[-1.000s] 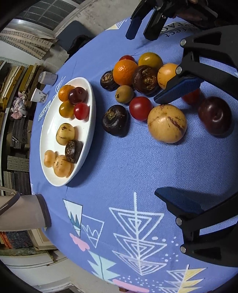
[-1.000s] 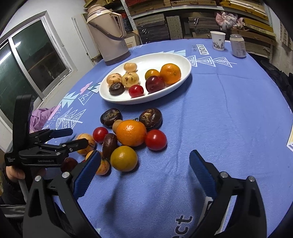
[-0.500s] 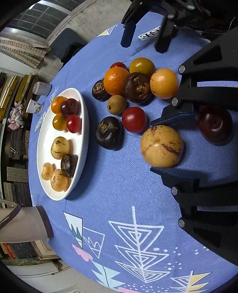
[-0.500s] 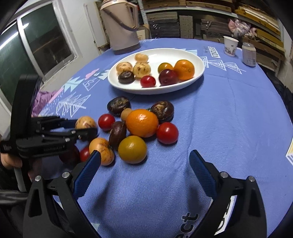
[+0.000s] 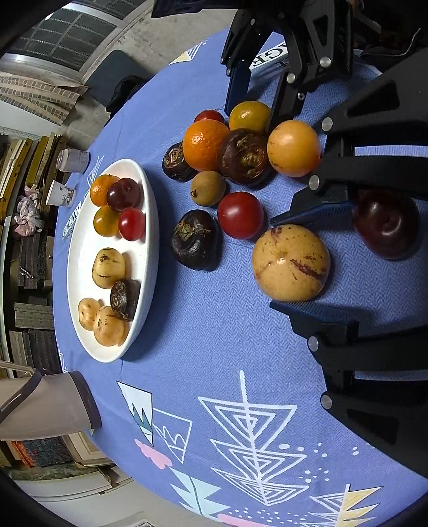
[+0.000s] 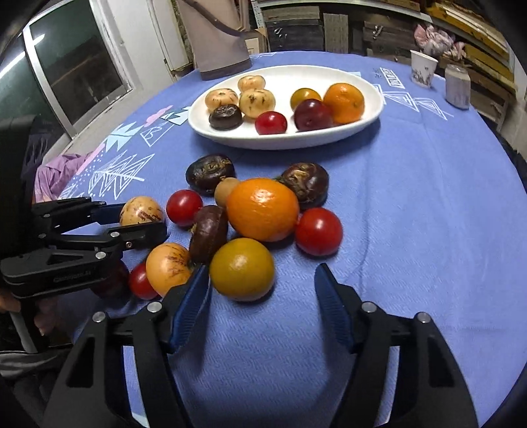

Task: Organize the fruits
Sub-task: 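Grasp a brown-streaked pale pear with the left tool while the right tool grasps a yellow tomato, then place the streaked pear on the plate with the left tool while the right tool places the yellow tomato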

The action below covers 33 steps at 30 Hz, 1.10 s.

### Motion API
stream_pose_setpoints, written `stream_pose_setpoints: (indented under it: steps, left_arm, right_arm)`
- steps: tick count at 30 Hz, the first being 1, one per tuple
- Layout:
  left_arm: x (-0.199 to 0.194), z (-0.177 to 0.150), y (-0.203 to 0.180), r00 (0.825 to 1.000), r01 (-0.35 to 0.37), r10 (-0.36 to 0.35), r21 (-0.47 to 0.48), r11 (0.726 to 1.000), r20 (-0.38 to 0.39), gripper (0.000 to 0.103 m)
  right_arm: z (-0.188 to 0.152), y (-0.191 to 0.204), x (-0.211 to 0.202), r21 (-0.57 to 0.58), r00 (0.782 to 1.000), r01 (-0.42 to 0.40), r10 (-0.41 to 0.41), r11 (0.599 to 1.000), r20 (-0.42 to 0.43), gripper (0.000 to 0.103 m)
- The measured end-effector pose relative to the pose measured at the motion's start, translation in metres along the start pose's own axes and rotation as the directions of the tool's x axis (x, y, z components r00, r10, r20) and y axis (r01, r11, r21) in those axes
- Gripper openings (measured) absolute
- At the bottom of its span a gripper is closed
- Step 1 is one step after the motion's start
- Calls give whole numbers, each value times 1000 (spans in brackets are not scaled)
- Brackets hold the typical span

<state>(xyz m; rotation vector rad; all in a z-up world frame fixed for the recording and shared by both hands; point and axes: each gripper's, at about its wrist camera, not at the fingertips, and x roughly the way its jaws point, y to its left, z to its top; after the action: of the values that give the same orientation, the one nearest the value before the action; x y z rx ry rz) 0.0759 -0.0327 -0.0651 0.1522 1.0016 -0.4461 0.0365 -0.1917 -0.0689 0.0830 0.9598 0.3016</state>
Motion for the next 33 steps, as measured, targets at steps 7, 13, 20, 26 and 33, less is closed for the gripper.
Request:
stream_pose_setpoints:
  steps: [7,13,20,26,33]
  left_arm:
    - [1,1,2,1000,12,-12,2,1000,1,44]
    - [0,0,3,1000,9,-9,1,1000,-7,44]
    - [-17,7,10,999,6,-5,-14,1000,35,44]
    - [-34,27,13,997,1,0,-10,1000,82,44]
    - [-36,64,19,993,-22,23,-9,1000,112,44]
  right_arm:
    - [1,10,1,-45,999,-45,44,998,-17,37]
    - [1,-1,-18,-17,998,-64,64,998,23,37]
    - [7,-13,-41,4,995,-67,66,998,73,37]
    - [12,-9,-49,-24,992,-82,83,996,91,37]
    - [44,-12,-59,-58,986,-64,72,996,151,37]
